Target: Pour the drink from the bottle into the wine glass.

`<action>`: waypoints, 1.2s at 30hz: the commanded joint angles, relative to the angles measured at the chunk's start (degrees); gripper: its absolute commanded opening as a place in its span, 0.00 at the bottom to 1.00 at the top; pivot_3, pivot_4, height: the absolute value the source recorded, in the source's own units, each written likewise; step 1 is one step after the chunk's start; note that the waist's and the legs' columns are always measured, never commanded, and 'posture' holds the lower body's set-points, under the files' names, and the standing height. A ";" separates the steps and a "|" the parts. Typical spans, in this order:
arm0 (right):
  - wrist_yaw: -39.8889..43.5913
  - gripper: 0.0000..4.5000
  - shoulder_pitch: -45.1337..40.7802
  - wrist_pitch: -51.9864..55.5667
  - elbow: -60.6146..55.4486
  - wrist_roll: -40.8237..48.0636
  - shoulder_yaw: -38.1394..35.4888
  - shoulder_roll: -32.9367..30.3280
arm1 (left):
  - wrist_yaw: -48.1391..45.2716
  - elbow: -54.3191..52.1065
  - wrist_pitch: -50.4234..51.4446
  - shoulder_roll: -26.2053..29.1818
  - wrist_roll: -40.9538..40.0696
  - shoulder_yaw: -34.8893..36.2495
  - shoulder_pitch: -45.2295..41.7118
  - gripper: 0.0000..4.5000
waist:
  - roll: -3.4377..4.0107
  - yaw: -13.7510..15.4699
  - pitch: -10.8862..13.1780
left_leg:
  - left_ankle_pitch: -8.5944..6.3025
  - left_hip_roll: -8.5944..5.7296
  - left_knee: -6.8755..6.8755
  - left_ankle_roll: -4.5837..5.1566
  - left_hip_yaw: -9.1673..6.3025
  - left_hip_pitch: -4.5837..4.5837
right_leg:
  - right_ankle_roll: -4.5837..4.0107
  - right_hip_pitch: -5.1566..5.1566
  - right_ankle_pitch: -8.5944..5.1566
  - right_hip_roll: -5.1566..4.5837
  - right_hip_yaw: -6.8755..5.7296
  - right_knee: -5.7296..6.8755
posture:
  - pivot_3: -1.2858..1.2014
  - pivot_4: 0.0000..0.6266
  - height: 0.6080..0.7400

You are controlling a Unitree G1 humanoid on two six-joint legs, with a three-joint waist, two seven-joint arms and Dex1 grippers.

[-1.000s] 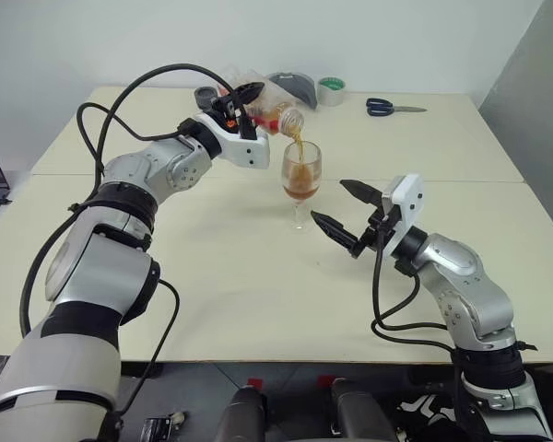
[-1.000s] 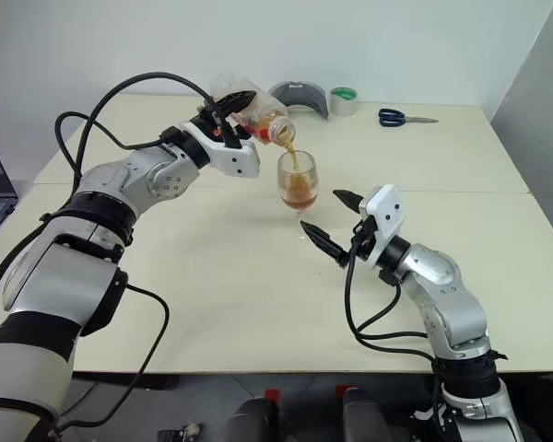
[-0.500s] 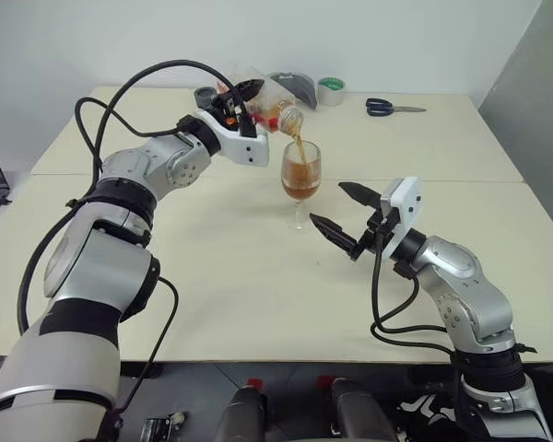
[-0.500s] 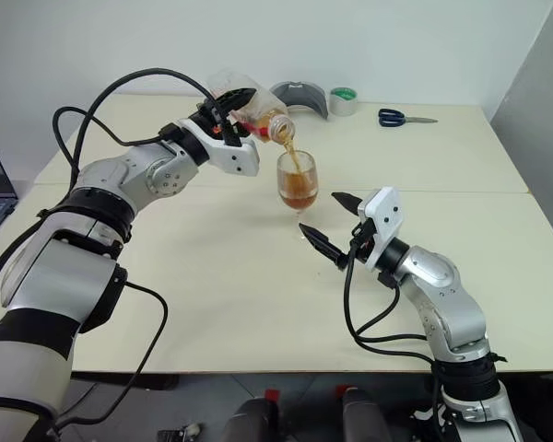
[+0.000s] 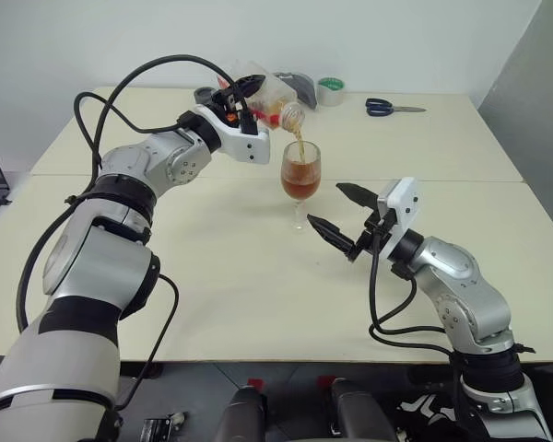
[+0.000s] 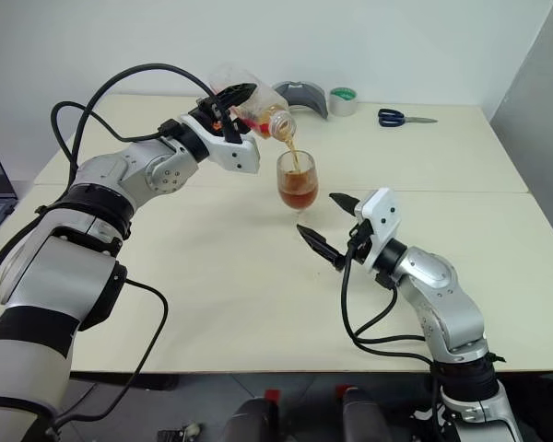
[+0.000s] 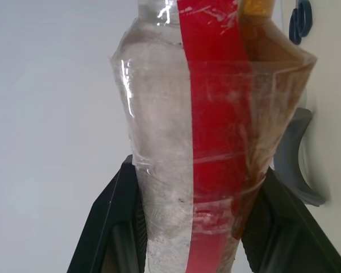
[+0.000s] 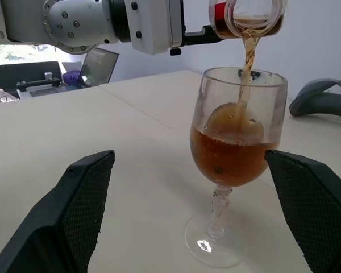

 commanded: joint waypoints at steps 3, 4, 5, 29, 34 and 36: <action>-0.33 1.00 -0.14 -0.20 -2.53 0.58 -0.32 0.00 | -0.59 -0.25 0.02 -0.23 -2.01 1.31 -1.89 0.38 | 0.00 0.00 0.00 | 0.00 0.00 0.01 0.00 0.00 0.00 | 0.00 0.00 0.00 0.00 0.00 0.02 | 0.52 0.24 1.00; -0.44 1.00 -0.18 -0.32 -2.45 0.48 -0.34 0.06 | -1.45 -0.23 -0.13 -0.53 -2.71 1.69 -1.60 0.38 | 0.00 0.00 0.00 | 0.00 0.00 0.02 0.00 0.00 0.00 | 0.00 0.00 0.00 0.00 0.00 0.02 | 0.52 0.24 1.00; -0.57 1.00 -0.21 -0.44 -2.37 0.37 -0.35 0.13 | -2.18 -0.26 -0.28 -0.78 -3.37 2.04 -1.34 0.38 | 0.00 0.00 0.00 | 0.00 0.00 0.02 0.00 0.00 0.00 | 0.00 0.00 0.00 0.00 0.00 0.03 | 0.52 0.24 1.00; 5.17 1.00 -2.44 0.39 -3.80 0.42 1.84 -3.97 | -42.86 -13.11 22.16 -8.56 -45.74 30.43 11.88 0.38 | 0.01 -1.50 -0.01 | -0.01 0.03 0.56 0.01 -0.08 -0.16 | -0.01 -0.03 0.00 0.02 -0.01 0.23 | 0.52 0.24 1.00; 8.28 1.00 -3.35 9.85 -8.99 4.98 5.13 -7.72 | -43.82 -23.56 39.26 -7.18 -55.84 39.24 20.25 0.38 | 0.03 -2.48 -0.02 | -0.03 0.08 0.58 0.05 -0.13 -0.12 | -0.01 -0.02 0.00 0.05 -0.01 0.32 | 0.52 0.24 1.00; 8.12 1.00 -4.19 11.05 -9.20 4.81 6.05 -7.82 | -43.71 -29.24 43.88 -6.64 -57.55 40.77 24.41 0.38 | 0.02 -2.77 -0.02 | -0.11 0.09 0.61 0.18 -0.16 -0.10 | -0.02 -0.02 0.00 0.04 0.00 0.38 | 0.52 0.24 1.00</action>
